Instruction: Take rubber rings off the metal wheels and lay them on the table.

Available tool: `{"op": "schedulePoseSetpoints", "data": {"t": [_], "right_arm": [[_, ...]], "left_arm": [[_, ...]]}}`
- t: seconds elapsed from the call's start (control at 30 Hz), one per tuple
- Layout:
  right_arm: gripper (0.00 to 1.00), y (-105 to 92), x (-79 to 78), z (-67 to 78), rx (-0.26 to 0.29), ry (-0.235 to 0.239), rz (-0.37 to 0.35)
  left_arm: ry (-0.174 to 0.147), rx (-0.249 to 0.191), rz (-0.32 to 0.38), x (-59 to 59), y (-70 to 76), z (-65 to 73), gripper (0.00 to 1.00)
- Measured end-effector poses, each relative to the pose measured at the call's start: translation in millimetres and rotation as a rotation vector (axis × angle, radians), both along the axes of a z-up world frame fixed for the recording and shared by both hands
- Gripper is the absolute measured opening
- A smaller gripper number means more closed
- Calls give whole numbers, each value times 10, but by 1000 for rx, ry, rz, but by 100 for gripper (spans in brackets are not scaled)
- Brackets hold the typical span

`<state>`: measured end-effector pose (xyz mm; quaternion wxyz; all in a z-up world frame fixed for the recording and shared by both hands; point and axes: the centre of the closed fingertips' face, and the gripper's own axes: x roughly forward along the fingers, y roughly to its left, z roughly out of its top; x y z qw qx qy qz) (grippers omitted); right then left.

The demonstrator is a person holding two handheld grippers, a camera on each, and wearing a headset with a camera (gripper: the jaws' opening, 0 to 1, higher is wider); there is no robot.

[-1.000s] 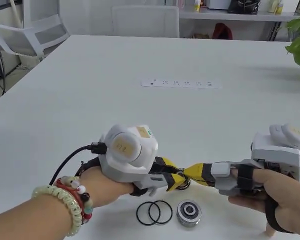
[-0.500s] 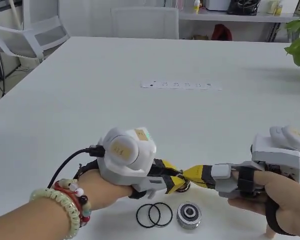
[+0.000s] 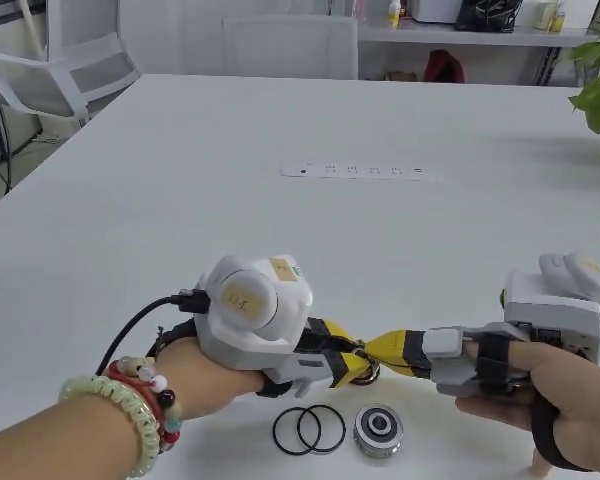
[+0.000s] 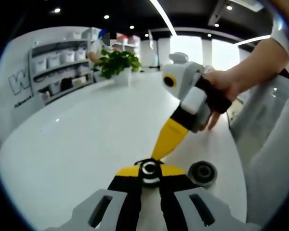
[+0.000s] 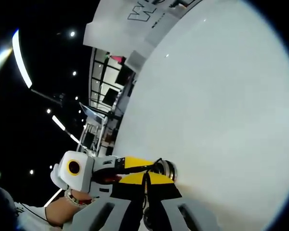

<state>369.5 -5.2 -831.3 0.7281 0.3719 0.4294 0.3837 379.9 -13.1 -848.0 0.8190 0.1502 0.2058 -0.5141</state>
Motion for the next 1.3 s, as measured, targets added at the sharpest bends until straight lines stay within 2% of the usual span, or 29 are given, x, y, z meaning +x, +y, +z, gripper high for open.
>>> {"op": "schedulePoseSetpoints", "data": {"t": [0.33, 0.43, 0.53, 0.8, 0.87, 0.93, 0.97, 1.03, 1.13, 1.23, 1.3], "right_arm": [[0, 40, -38, 61, 39, 6, 24], [0, 22, -30, 68, 51, 21, 14], [0, -9, 4, 33, 47, 57, -23], [0, -41, 13, -64, -35, 41, -28], [0, -51, 10, -92, -53, 42, -27], [0, -59, 16, -103, -62, 42, -30], [0, -67, 25, -104, -66, 40, -35], [0, -79, 37, -104, -70, 38, -41], [0, -87, 51, -94, -71, 35, -47], [0, -70, 54, -77, -69, 28, -46], [0, -55, 57, -60, -66, 22, -46]], "left_arm": [[1, -5, -2, 2, 4, 0, 14], [0, -5, -3, 1, 5, 1, 14], [2, -7, 0, 3, 5, 2, 14], [26, -18, 15, 8, -8, 7, 14], [34, -8, 15, 3, -11, 12, 14], [32, 21, 9, -2, -9, 13, 14], [38, 30, 10, -1, -8, 14, 14], [80, 46, 25, -1, 8, 12, 15], [64, 28, 30, 29, 9, 109, 21], [79, -6, 46, 61, 16, 230, 28], [72, -15, 49, 68, 30, 303, 32]]}}
